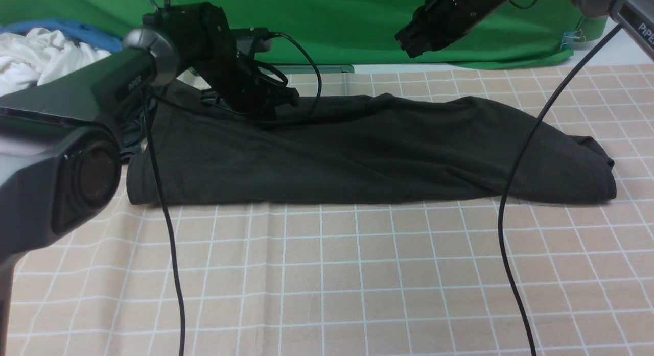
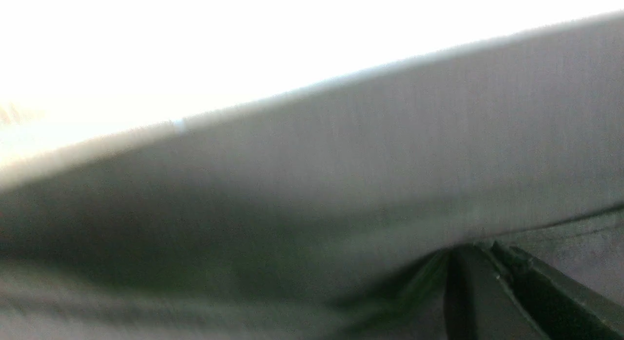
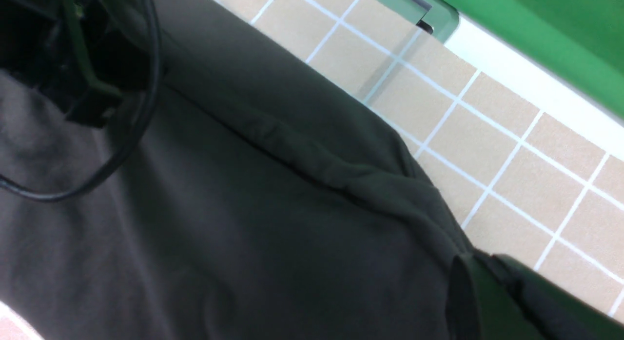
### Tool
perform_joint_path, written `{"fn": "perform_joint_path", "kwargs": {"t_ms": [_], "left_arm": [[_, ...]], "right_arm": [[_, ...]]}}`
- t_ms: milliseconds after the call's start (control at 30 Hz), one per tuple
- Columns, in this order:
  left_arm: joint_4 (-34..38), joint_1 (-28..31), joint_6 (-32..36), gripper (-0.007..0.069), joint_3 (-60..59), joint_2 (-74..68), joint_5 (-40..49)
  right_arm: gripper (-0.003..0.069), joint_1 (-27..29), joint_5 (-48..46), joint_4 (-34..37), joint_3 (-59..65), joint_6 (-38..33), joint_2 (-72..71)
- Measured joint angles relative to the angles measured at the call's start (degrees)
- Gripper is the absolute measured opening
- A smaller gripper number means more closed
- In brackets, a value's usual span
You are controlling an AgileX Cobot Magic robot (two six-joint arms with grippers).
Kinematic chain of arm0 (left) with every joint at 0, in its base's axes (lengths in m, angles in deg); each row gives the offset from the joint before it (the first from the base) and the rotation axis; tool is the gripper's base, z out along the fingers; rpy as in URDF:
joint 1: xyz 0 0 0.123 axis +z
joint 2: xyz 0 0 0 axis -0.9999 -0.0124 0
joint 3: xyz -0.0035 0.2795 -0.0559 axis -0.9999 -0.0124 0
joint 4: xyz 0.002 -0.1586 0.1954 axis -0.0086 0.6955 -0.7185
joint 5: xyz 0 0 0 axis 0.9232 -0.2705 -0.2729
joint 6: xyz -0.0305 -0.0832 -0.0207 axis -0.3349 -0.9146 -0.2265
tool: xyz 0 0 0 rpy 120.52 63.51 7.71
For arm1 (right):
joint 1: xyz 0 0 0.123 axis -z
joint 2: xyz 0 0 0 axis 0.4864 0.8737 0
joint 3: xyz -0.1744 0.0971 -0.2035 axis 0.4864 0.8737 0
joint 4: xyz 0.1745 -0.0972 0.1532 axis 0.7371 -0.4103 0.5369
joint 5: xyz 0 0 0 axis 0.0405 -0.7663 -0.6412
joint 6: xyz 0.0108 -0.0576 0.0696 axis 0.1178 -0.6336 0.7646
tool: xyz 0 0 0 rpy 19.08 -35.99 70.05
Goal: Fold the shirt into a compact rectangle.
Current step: 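Pull the folded dark garment lengthwise by its ends to straighten it flat on the table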
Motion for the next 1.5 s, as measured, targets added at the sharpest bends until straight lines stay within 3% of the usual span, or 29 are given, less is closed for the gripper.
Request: {"fn": "perform_joint_path", "kwargs": {"t_ms": [100, 200, 367, 467, 667, 767, 933, 1067, 1233, 1367, 1500], "left_arm": [[-0.26, 0.34, -1.61, 0.0019, 0.00, -1.07, -9.79], [-0.20, 0.93, -3.43, 0.0019, 0.43, -1.31, -14.22], [-0.41, 2.78, -4.17, 0.0019, 1.89, 1.68, -7.88], [-0.58, 2.92, -1.21, 0.0019, 2.06, 5.40, -1.99], [0.03, 2.71, 2.65, 0.0019, 0.34, 13.48, 7.23], [0.03, 2.71, 3.33, 0.0019, -6.80, 18.29, 8.59], [0.20, 2.71, 3.27, 0.0019, -23.87, 24.45, 2.42], [0.46, 2.71, 3.21, 0.0019, -38.81, 26.85, -6.14], [0.51, 2.71, 1.16, 0.0019, -43.92, 25.08, -10.57], [0.74, 2.71, 0.26, 0.0019, -43.92, 24.54, -11.13], [0.68, 2.71, 0.24, 0.0019, -43.87, 24.46, -11.19]], "right_arm": [[0.0040, 0.00, -0.08, 0.13, 0.00, 0.05, 0.00], [0.0040, 0.00, -1.74, 0.13, 0.00, 0.05, 0.00], [0.0040, 0.00, -7.69, 0.01, 0.00, 0.05, 0.00], [0.0040, 0.00, -9.95, -0.43, 0.00, 0.05, 0.00], [0.0040, 1.21, -10.63, -7.91, 0.00, 4.49, 0.00], [0.0040, 3.78, -10.62, -9.70, 0.00, 7.45, 0.00], [0.0050, 8.44, -10.54, -10.46, 1.72, 11.57, -0.14], [0.0155, 12.58, -10.61, -10.64, 6.80, 12.91, -0.39], [0.0387, 14.30, -10.76, -10.76, 10.90, 12.35, 0.46], [0.0474, 14.30, -9.67, -10.59, 10.95, 10.69, 2.54], [0.0478, 14.30, -8.22, -10.59, 10.99, 9.90, 4.44]]}}
